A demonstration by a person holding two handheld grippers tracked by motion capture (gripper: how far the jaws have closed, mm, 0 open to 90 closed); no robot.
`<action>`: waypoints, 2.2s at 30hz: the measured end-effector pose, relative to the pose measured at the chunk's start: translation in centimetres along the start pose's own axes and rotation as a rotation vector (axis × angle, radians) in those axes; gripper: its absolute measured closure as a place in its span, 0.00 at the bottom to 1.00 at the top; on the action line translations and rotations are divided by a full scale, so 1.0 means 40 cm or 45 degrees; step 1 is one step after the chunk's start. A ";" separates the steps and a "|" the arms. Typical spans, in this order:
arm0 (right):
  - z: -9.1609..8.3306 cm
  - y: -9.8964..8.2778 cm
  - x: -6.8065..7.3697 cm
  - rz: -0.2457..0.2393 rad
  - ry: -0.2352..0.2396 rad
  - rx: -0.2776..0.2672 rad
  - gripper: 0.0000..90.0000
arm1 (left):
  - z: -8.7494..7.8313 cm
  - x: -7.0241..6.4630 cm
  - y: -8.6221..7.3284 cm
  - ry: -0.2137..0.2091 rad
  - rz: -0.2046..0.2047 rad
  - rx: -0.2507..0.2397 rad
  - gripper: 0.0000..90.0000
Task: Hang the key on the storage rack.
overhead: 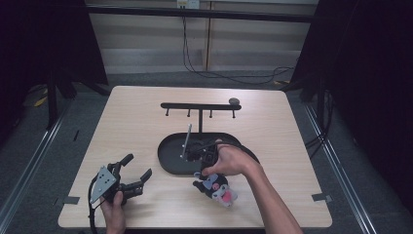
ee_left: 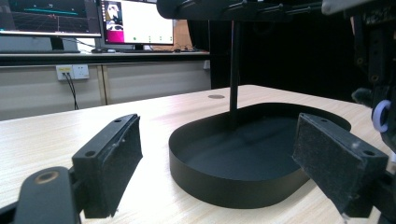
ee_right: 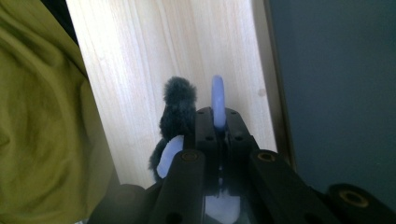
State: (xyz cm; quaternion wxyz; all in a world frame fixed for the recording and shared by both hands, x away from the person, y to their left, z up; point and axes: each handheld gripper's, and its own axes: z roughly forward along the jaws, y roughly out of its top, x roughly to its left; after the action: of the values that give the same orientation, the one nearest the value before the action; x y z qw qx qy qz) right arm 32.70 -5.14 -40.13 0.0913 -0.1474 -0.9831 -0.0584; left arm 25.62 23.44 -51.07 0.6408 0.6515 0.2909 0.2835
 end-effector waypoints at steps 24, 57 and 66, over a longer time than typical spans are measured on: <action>-0.126 -0.030 0.022 -0.035 -0.064 -0.049 0.97 | 0.000 0.000 0.000 0.000 0.000 0.000 0.17; -0.237 0.018 -0.033 -0.046 -0.129 -0.044 0.97 | 0.000 0.000 0.000 0.000 0.000 0.000 0.17; -0.272 0.009 -0.091 0.006 -0.164 -0.039 0.97 | -0.001 0.000 0.000 0.000 0.001 0.006 0.17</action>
State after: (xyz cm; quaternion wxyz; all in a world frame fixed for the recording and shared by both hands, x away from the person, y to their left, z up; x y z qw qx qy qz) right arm 38.01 -7.37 -30.20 0.0258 -0.1547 -0.9856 -0.0635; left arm 25.61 23.46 -51.06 0.6390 0.6532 0.2912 0.2831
